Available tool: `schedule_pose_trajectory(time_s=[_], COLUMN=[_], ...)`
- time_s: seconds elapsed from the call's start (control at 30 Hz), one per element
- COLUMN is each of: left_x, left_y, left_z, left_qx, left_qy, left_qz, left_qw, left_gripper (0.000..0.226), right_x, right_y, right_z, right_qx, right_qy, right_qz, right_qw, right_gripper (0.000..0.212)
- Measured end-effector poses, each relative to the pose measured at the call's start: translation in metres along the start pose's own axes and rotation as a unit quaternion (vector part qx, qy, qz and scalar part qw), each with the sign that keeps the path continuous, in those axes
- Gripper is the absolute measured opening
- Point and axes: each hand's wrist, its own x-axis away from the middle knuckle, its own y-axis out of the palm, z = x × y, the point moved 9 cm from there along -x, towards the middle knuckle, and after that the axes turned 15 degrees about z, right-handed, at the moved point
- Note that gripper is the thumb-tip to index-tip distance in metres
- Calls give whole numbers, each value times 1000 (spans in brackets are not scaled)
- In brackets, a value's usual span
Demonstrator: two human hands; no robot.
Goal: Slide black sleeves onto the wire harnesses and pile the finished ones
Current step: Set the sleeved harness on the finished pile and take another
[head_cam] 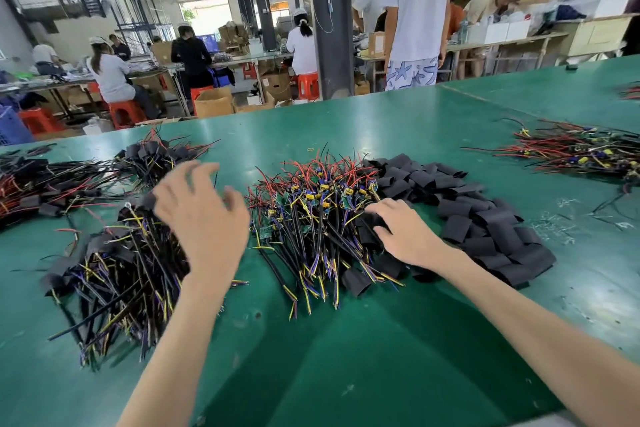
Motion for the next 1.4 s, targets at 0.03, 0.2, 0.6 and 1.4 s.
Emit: schedule_pose_trajectory(time_s=[0.03,0.2,0.6,1.4], left_x=[7,38,77,81], left_y=[15,86,169,143], left_z=[14,57,129,134], left_qx=[28,58,-128,-2], left_qy=[1,12,156,82], left_qz=[-45,-216,-362,-333], left_qw=[999,975,910,939], left_gripper=[29,24,40,21], right_x=[0,0,-7,-2], right_y=[2,6,-9,-10], right_z=[0,4,3,17], right_qx=[-9,-76,-127,-156], right_qy=[4,44,52,156], right_qz=[-5,-10,81,90], right_qw=[1000,996,987,971], right_gripper=[40,47,41,25])
